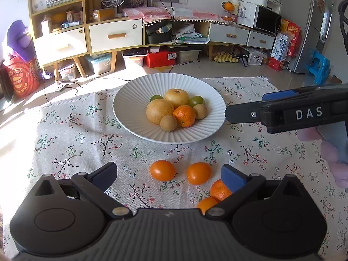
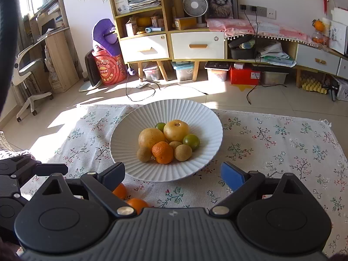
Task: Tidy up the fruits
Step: 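Withdraw both grippers from the plate toward the remaining fruits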
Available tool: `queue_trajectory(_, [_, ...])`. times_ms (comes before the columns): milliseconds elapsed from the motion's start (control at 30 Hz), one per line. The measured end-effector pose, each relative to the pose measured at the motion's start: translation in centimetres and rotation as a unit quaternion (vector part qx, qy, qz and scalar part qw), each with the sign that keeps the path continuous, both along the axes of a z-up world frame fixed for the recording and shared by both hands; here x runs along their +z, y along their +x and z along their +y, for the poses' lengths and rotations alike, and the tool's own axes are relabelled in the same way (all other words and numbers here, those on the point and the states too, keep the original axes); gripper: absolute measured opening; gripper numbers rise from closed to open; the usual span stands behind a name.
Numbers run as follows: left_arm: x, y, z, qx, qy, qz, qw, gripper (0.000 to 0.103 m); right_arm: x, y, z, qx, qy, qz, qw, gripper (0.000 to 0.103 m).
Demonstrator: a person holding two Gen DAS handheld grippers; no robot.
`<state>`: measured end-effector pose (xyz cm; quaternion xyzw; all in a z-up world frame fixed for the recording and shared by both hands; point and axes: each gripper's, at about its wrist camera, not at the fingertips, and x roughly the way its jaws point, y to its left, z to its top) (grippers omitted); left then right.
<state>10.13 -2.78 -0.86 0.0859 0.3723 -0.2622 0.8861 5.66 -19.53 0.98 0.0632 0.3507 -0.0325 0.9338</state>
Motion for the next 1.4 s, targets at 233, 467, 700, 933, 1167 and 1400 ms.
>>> queue_trajectory(233, [0.2,-1.3,1.2,0.002,0.0,0.0,1.0,0.095,0.1,-1.1,0.6,0.008,-0.004,0.001,1.0,0.097])
queue_trajectory(467, [0.5,-2.9,2.4,-0.001,-0.003,-0.001,1.0,0.095,0.0,-1.8,1.4,0.021,-0.012,0.003,1.0,0.098])
queue_trajectory(700, [0.5,-3.8,3.2,0.003,-0.006,0.002,1.0,0.095,-0.4,-2.5,2.2,0.036,-0.022,0.008,0.999,0.099])
queue_trajectory(933, [-0.1,-4.4,4.5,0.011,-0.001,0.007,0.9999,0.095,-1.0,-3.6,3.5,0.053,-0.034,0.014,0.998,0.1])
queue_trajectory(1167, [-0.6,-5.0,5.7,0.019,0.005,0.01,0.9998,0.095,-1.6,-4.3,4.5,0.066,-0.048,0.023,0.996,0.1])
queue_trajectory(1400, [-1.6,-5.6,6.8,0.015,0.003,0.003,0.9999,0.095,-2.9,-5.4,5.6,0.088,-0.073,0.025,0.993,0.102])
